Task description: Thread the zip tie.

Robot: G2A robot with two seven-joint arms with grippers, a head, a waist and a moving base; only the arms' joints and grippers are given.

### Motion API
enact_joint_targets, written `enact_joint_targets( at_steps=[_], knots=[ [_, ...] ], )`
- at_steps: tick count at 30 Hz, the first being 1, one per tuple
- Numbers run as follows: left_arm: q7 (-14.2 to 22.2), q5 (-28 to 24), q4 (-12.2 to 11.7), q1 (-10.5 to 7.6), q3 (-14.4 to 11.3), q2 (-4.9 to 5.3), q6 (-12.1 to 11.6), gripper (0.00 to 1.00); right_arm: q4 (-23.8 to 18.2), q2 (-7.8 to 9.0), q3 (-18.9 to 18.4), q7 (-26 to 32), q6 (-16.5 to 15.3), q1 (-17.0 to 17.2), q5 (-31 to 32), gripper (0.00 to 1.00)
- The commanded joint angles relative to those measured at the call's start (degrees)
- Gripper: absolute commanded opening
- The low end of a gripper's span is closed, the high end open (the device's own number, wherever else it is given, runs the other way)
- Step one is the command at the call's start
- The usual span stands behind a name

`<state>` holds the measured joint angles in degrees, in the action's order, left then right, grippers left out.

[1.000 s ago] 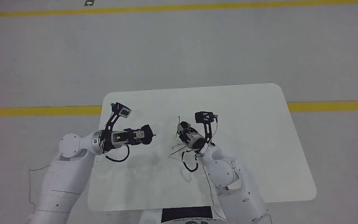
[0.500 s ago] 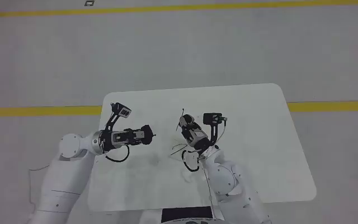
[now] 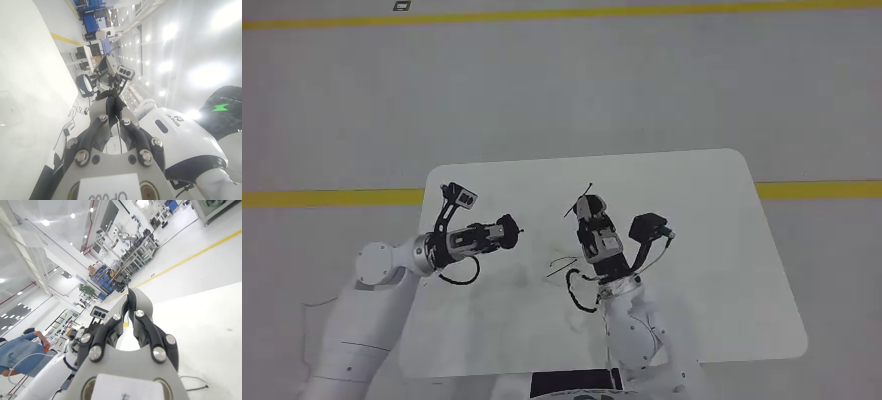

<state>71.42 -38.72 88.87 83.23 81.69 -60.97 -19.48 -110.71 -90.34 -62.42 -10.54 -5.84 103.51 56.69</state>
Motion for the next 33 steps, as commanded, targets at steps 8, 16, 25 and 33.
enact_joint_targets(
  at_steps=[8,16,25,33],
  knots=[
    [-3.0,0.9,-1.5,0.29,-1.5,-1.0,0.0,0.0,1.8,1.57,3.0,-5.2,0.8,-1.0,2.1,0.0],
    [-3.3,1.8,-1.5,0.27,-1.9,-1.27,0.0,0.0,1.9,2.23,4.2,-4.5,1.9,-1.8,1.7,0.0],
    [-5.5,2.1,-0.7,0.73,-3.2,-1.43,0.0,0.0,1.9,2.32,4.0,-6.5,2.5,-2.0,2.5,0.0],
    [-7.9,3.3,0.4,0.91,-4.3,-2.29,0.0,0.0,3.9,2.9,6.7,-10.0,3.7,-2.9,7.7,0.0]
  ],
)
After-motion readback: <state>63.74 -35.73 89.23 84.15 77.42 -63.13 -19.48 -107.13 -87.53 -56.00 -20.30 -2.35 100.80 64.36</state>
